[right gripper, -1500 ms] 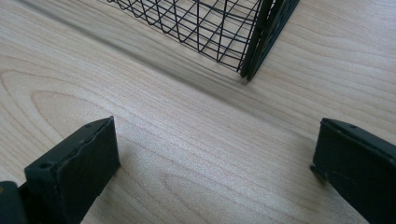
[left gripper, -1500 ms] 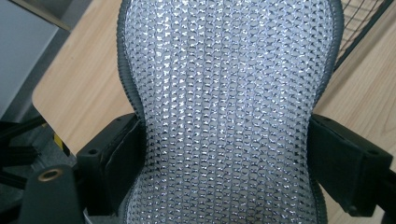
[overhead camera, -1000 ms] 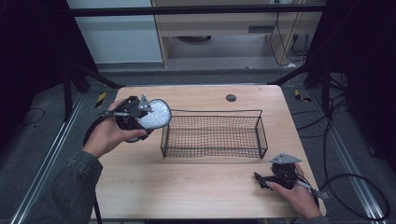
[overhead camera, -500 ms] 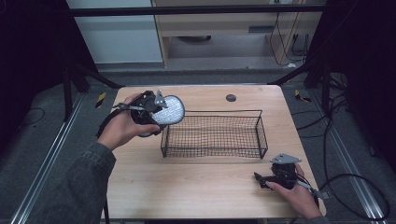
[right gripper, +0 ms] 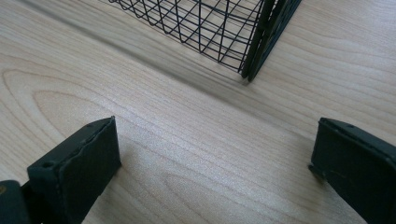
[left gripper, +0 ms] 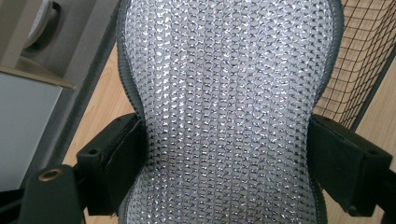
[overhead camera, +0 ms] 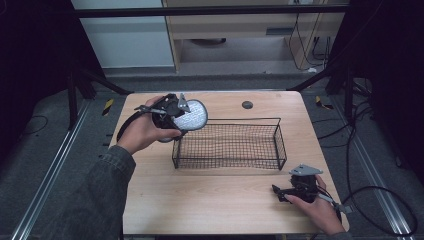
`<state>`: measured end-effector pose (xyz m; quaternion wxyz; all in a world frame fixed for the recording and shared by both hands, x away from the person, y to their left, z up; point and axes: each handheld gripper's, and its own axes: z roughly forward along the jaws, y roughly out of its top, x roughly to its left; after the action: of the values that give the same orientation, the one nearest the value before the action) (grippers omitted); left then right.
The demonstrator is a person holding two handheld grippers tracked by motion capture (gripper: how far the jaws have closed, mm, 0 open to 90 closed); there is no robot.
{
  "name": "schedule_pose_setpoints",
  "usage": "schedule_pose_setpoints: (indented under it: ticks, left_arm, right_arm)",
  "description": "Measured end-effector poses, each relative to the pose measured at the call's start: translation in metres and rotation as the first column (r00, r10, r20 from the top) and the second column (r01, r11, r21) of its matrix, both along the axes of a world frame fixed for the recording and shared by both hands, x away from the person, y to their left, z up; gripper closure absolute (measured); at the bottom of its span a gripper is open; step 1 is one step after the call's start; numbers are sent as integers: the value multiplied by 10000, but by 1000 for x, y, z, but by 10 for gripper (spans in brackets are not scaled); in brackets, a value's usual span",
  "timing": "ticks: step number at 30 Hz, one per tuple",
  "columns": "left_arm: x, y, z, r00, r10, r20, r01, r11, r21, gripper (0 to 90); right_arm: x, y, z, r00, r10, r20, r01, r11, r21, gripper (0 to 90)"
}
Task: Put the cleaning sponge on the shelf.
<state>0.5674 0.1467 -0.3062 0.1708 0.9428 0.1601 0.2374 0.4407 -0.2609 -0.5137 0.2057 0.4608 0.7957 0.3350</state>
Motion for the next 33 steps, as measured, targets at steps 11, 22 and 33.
schedule_pose_setpoints:
  ticks: [11, 22, 33]
  left_arm:
    - [7, -24, 5, 9993, -355, 73, 355, 9994, 30, 144]
    - [8, -41, -1, 9974, -714, 13, 713, 9971, 269, 144]
    - [10, -54, -17, 9943, -1043, -220, 1054, 9929, 556, 144]
  right_arm:
    - [0, 0, 0, 10000, 23, -4, -23, 10000, 84, 22]
    - [0, 0, 0, 10000, 57, 1, -57, 9999, 88, 22]
    - [0, 0, 0, 10000, 49, -40, -49, 9999, 109, 22]
